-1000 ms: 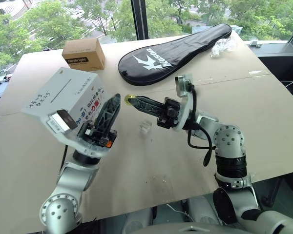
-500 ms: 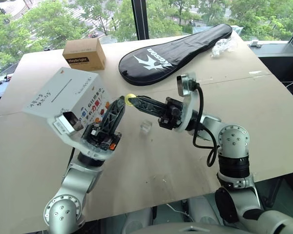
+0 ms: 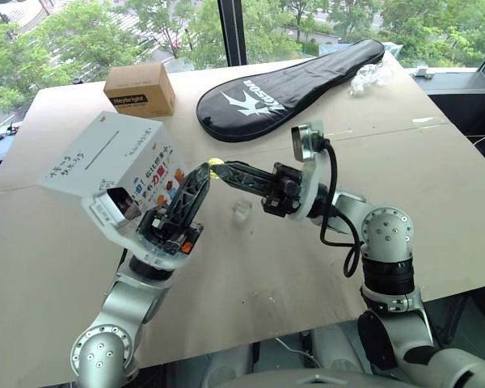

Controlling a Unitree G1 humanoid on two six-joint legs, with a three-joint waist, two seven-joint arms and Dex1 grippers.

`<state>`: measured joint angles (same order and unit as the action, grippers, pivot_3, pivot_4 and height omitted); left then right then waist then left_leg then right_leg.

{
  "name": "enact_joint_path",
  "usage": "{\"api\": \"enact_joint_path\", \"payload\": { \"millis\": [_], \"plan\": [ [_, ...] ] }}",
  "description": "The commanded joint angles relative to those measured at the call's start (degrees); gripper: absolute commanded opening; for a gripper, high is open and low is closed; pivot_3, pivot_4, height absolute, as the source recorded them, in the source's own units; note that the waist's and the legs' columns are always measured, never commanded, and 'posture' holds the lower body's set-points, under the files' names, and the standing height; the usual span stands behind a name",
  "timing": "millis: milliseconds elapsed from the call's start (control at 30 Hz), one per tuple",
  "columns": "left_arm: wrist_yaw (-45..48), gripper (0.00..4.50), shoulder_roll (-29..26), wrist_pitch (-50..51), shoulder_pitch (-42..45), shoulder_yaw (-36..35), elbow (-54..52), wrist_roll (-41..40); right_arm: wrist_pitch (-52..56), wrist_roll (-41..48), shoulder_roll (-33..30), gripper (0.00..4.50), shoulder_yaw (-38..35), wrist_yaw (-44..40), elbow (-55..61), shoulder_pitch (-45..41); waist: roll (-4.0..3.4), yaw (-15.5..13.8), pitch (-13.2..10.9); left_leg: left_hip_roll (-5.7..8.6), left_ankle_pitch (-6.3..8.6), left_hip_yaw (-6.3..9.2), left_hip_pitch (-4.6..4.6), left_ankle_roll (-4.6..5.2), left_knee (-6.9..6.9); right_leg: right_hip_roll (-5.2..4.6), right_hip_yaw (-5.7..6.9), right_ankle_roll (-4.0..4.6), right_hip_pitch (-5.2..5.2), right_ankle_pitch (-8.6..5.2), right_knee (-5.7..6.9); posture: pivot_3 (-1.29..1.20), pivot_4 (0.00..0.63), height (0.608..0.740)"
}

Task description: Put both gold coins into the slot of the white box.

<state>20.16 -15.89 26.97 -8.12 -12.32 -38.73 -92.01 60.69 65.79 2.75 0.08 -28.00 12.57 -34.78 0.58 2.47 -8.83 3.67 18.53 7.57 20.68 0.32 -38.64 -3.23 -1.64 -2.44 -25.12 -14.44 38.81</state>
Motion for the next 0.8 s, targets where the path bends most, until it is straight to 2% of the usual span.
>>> {"api": "enact_joint_path", "payload": {
  "millis": [33,733,800],
  "plan": [
    [1.16,0.2,-0.74,0.64,0.02,1.43,-0.86,1.02,-0.45,1.42,0.98,0.0,1.86,0.43,2.78,-0.8,0.0,-0.01,0.0,0.0,0.0,0.0,0.0,0.0,0.0,0.0,0.0,0.0,0.0,0.0,0.0,0.0,0.15,0.74],
    [0.28,0.2,-2.72,2.37,0.54,2.91,1.84,1.32,-0.31,2.47,0.66,0.0,2.21,-0.34,2.94,-0.82,0.0,-0.03,0.0,0.0,0.0,0.01,0.01,0.0,0.01,-0.01,-0.01,0.0,0.0,0.0,-0.02,0.0,0.15,0.74],
    [-0.25,0.0,-2.64,2.18,0.77,2.72,2.01,1.17,-0.39,2.79,0.76,0.63,1.99,-0.47,2.74,-0.83,0.0,-0.04,0.0,0.0,0.0,0.02,0.01,0.0,0.01,-0.01,-0.01,0.0,0.0,0.0,-0.02,0.0,0.15,0.74]
  ]
}}
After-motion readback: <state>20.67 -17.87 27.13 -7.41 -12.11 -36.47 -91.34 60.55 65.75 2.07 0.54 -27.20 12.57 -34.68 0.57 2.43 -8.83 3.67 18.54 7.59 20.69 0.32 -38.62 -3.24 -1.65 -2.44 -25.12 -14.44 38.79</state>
